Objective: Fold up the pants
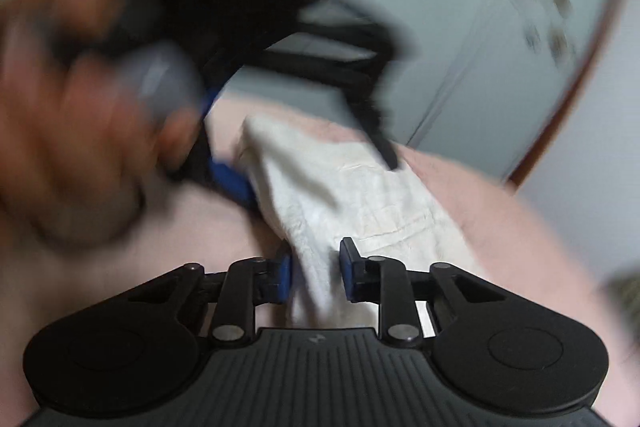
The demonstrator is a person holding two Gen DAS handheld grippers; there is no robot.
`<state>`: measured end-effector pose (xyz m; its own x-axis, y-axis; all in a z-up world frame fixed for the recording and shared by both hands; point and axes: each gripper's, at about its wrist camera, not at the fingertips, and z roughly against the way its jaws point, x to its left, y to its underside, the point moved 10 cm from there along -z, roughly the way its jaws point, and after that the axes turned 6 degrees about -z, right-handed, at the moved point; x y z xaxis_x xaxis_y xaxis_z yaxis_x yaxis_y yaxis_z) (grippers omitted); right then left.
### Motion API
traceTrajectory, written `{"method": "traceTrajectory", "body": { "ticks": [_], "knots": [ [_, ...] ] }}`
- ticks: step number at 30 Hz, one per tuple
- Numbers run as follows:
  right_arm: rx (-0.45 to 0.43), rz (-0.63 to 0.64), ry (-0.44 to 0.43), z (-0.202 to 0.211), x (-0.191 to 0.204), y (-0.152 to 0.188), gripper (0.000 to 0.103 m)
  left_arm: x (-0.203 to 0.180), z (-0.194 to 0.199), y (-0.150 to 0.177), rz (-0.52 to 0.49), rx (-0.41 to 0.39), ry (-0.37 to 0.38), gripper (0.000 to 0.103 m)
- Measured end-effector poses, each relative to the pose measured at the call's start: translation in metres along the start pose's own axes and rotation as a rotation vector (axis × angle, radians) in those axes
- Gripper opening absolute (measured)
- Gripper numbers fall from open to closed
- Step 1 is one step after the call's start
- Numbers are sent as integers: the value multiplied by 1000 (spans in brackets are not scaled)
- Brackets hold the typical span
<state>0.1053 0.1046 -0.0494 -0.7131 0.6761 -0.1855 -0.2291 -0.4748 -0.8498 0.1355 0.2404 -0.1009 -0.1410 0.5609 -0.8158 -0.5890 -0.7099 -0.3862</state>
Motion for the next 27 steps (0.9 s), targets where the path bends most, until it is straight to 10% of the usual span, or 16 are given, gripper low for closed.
{"method": "traceTrajectory", "body": {
  "ticks": [8, 12, 16, 27],
  "knots": [
    [-29, -462, -400, 38, -45, -21, 25, -4, -30, -18, -38, -13, -41, 86],
    [97, -377, -129, 9, -74, -2, 25, -4, -36, -22, -77, -2, -87, 56],
    [213, -348, -94, -23, -73, 29, 25, -1, -38, -22, -172, -9, -204, 13],
    [36, -404, -55, 24, -127, -4, 26, -138, 5, 15, -739, -234, -160, 12]
  ]
}}
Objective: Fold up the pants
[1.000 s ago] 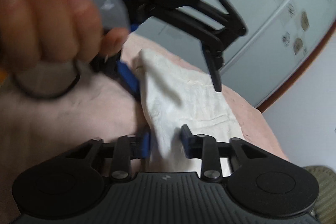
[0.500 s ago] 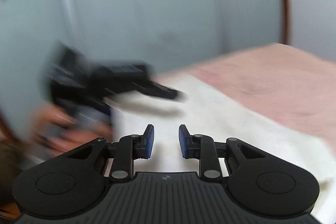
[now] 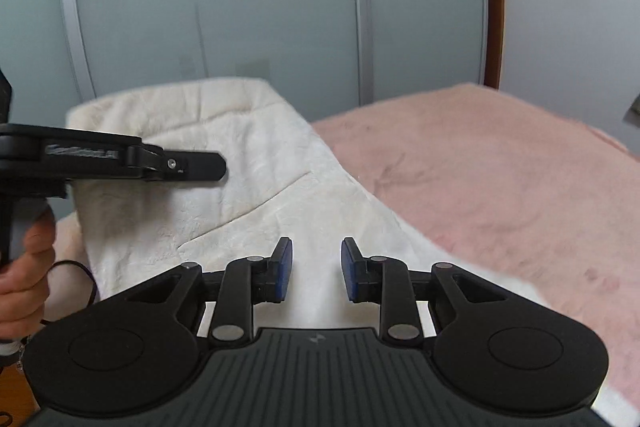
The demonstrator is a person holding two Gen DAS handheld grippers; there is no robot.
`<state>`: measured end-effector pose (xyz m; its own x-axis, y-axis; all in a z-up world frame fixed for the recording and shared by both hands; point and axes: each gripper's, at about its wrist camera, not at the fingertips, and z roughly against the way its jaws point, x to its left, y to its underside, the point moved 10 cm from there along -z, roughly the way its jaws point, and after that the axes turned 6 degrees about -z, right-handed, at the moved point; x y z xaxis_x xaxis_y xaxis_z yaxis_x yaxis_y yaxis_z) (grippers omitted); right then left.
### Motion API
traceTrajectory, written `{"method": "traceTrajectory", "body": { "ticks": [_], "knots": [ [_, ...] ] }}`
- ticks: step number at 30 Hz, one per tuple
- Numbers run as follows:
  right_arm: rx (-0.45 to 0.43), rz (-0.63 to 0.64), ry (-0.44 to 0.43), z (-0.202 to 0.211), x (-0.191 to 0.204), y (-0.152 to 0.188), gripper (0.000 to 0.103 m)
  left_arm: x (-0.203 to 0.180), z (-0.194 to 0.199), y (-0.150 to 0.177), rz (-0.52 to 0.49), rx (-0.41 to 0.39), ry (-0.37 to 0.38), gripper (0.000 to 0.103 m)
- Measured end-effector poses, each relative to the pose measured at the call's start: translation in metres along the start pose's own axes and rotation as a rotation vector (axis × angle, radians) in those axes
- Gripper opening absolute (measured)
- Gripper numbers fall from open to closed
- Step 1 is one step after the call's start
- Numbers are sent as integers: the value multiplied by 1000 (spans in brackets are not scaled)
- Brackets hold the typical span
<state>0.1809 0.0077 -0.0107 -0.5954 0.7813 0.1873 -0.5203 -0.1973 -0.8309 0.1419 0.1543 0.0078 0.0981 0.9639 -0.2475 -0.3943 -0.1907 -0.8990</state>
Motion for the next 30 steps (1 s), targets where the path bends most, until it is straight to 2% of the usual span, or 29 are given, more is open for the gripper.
{"method": "traceTrajectory", "body": {
  "ticks": [5, 9, 12, 15, 19, 24, 30],
  "knots": [
    [-90, 41, -9, 36, -2, -12, 37, -79, 23, 1, -201, -73, 64, 12],
    [-124, 48, 15, 74, -14, -7, 38, -138, 31, 14, -325, -105, 124, 12],
    [-139, 45, 55, 106, -35, 3, 39, -177, 26, 26, -360, -95, 198, 13],
    [-144, 39, 121, 138, -56, 19, 46, -215, 16, 41, -387, -71, 270, 13],
    [-127, 2, 219, 166, -92, 48, 47, -259, 0, 67, -399, 4, 345, 13],
    [-105, -14, 322, 201, -121, 87, 47, -304, -14, 101, -447, 56, 404, 13],
    [-117, -46, 377, 225, -136, 119, 47, -337, -20, 129, -502, 67, 448, 13]
  ]
}}
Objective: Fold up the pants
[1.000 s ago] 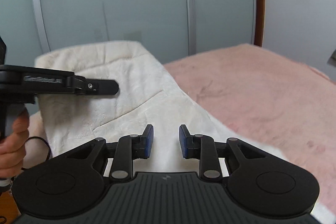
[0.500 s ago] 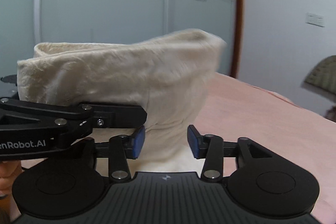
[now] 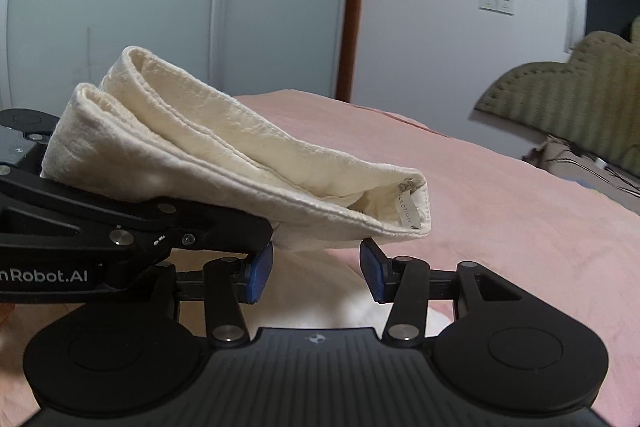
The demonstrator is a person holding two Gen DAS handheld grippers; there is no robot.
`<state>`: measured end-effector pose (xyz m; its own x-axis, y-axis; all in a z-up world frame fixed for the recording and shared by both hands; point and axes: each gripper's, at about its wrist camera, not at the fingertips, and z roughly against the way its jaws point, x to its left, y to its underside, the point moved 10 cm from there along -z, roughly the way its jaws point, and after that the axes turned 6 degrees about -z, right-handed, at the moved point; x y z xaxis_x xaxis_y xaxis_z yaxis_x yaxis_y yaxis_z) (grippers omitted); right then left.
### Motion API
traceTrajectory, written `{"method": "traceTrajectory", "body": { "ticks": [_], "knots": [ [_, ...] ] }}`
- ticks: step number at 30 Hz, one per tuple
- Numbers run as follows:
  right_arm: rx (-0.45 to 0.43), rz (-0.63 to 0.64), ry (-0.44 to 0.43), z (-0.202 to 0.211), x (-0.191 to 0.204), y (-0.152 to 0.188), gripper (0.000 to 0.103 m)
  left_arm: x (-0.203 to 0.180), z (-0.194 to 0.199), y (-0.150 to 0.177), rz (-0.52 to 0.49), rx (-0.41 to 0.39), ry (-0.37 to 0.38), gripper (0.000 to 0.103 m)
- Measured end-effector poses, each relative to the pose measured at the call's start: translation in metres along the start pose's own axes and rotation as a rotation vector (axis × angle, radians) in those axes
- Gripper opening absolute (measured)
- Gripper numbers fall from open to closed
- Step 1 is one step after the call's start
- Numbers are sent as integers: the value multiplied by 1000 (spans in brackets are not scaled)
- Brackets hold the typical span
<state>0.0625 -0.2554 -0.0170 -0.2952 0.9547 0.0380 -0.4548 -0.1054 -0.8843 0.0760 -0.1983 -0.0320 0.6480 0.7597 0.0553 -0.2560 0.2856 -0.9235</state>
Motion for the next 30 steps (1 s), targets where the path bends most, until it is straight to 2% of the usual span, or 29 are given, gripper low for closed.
{"method": "traceTrajectory", "body": {
  "ticks": [8, 17, 21, 23, 26, 30],
  "knots": [
    [-3, -57, 47, 21, -22, 20, 47, -35, -20, 8, -40, 22, 54, 13],
    [38, -110, 81, 30, -38, 39, 47, -42, -37, 22, -40, 73, 80, 16],
    [74, -149, 121, 36, -45, 48, 48, -45, -46, 26, -61, 87, 83, 16],
    [90, -178, 144, 44, -49, 55, 54, -47, -50, 29, -86, 93, 79, 18],
    [111, -224, 205, 63, -56, 68, 57, -52, -53, 32, -126, 100, 72, 19],
    [122, -275, 273, 86, -67, 80, 58, -55, -54, 36, -132, 123, 69, 22]
  ]
}}
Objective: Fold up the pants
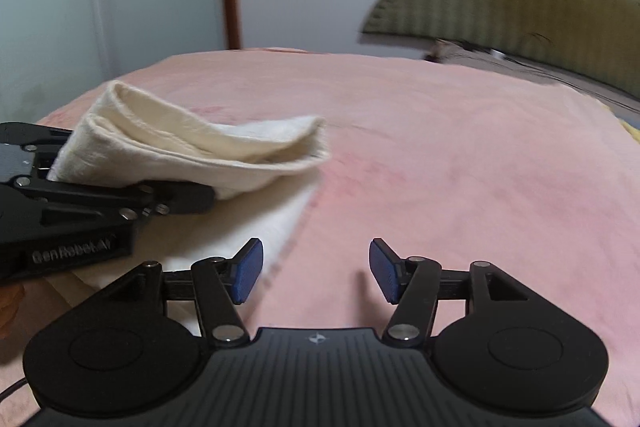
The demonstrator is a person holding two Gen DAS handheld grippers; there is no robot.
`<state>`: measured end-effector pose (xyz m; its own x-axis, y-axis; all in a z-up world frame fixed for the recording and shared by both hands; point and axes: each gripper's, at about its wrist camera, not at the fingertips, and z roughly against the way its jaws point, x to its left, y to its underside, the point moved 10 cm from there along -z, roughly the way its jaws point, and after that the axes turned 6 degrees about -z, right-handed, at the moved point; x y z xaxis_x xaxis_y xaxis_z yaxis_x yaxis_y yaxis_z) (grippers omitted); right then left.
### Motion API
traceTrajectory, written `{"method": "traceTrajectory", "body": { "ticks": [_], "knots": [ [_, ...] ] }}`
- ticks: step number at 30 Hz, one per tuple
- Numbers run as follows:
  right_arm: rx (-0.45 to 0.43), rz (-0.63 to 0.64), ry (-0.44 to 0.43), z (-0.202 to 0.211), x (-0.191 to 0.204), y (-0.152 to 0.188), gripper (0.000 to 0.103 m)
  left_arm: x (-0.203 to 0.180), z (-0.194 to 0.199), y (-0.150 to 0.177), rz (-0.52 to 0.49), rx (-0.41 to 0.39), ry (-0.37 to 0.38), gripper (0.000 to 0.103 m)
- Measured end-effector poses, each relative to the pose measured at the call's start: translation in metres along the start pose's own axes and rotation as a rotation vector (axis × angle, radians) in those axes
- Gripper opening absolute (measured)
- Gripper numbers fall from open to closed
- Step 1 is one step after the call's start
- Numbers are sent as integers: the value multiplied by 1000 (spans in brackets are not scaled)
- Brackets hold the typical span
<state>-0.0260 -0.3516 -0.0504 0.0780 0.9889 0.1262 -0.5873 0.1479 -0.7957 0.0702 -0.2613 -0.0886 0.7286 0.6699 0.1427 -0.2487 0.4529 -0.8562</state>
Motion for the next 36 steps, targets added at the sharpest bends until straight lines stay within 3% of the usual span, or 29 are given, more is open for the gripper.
{"method": "traceTrajectory", "body": {
  "ticks": [2, 4, 7, 10, 13, 15, 19, 21, 22, 24, 26, 27, 29, 32, 36],
  "knots": [
    [4, -7, 39, 1, -12, -1, 58, -3, 1, -1, -9, 5, 13, 28],
    [-2, -20, 59, 2, -20, -6, 58, -9, 8, -5, -19, -1, 46, 42],
    [-25, -41, 90, 5, -29, -13, 58, -26, 23, -7, -71, -39, 127, 60],
    [-85, -69, 133, 13, -34, -27, 59, -28, 47, -9, -121, -97, 157, 70],
    [-170, -107, 100, 24, -24, -47, 60, 0, 72, -10, -136, -140, 81, 77],
    [-188, -95, 26, 26, -5, -53, 71, 32, 83, -4, -110, -142, -12, 79],
    [-109, 11, -70, 9, 32, -41, 74, 95, 83, 28, -60, -41, -199, 78],
    [-24, 59, -60, -6, 38, -24, 74, 104, 70, 56, -116, 85, -195, 75],
    [15, 81, -28, -14, 35, -17, 74, 103, 67, 68, -152, 118, -193, 66],
    [23, 79, 22, -18, 28, -11, 75, 99, 75, 77, -178, 107, -170, 63],
    [-14, 23, 4, -9, 26, -18, 75, 104, 89, 70, -106, 39, -130, 67],
    [-38, -6, -21, -2, 26, -22, 75, 111, 94, 66, -61, 12, -125, 76],
    [-56, -56, -70, 3, 26, -27, 75, 129, 95, 58, 8, -14, -173, 89],
    [-60, -76, -77, 0, 30, -31, 75, 148, 88, 55, 23, 11, -281, 91],
    [-65, -11, -145, -4, 64, -30, 75, 151, 81, 53, 50, 72, -322, 91]
  ]
}}
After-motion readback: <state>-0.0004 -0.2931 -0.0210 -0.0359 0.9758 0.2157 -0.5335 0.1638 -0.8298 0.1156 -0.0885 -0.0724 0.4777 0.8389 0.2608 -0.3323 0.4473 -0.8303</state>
